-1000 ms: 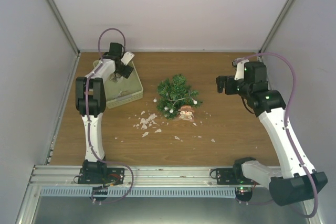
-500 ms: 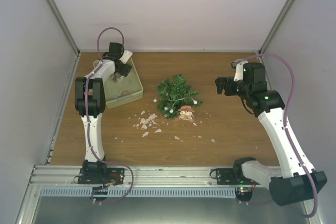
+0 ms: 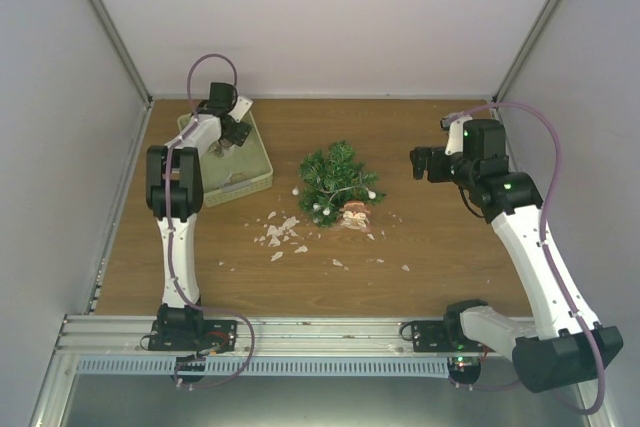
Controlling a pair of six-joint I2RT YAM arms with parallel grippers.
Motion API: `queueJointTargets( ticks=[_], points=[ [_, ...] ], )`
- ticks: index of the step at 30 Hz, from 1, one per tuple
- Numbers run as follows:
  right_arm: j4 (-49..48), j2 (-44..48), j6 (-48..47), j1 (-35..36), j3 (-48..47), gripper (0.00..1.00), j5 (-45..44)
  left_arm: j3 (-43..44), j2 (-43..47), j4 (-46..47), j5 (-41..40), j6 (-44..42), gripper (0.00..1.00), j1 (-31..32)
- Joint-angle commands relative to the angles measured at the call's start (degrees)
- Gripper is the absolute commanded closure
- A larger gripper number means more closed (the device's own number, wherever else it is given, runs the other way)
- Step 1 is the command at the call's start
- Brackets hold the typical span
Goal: Decorate the small christmas tree
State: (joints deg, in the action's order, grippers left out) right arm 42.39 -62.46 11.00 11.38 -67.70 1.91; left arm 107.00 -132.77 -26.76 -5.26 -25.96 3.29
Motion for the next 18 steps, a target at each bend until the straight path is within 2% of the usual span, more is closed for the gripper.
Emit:
queueJointTargets(
  ticks=[1, 18],
  points=[
    [-1.13, 0.83, 0.40, -0.59, -0.15, 0.00, 0.53, 1.41, -1.56, 1.90, -0.81, 0.28, 0.23, -0.04],
    [-1.27, 1.53, 0.48, -0.58, 1.02, 0.00, 0.91, 1.26, -2.97, 6.08, -1.22, 0.69, 0.21, 0.04]
  ],
)
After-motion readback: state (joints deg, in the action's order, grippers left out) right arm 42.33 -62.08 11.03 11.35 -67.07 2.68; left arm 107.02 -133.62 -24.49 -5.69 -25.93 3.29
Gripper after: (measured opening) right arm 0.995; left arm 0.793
